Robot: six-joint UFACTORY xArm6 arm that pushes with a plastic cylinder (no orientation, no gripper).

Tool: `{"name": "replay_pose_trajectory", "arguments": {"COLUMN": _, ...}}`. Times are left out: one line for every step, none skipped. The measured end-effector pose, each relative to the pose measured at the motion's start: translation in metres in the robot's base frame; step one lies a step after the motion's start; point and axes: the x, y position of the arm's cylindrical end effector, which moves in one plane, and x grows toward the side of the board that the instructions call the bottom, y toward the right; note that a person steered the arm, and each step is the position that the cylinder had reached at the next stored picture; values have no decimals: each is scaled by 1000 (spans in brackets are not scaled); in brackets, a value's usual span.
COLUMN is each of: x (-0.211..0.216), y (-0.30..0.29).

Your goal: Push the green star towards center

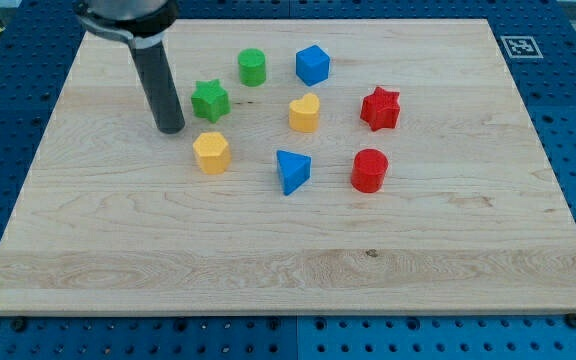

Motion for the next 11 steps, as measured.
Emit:
{"name": "replay_pose_trajectory", "arguments": {"x": -15, "y": 0}}
{"name": "replay_pose_trajectory", "arguments": {"x": -15, "y": 2}}
{"name": "replay_pose_trajectory", "arguments": {"x": -15, "y": 14}}
{"name": "replay_pose_trajectory", "arguments": {"x": -15, "y": 33}}
{"name": "replay_pose_trajectory", "arguments": {"x": -15, "y": 38}}
{"name": "replay_pose_trajectory", "arguments": {"x": -10, "y": 38}}
{"name": "replay_pose_trajectory", "arguments": {"x": -8, "y": 38}}
{"name": "replay_pose_trajectory", "arguments": {"x": -27, "y": 30}}
{"name": "replay_pose_trajectory", "arguments": {"x": -48, "y": 29}}
{"name": "replay_pose_trajectory", "arguments": {"x": -46, "y": 38}}
{"name": "replay_pose_trajectory", "arguments": {"x": -42, "y": 46}}
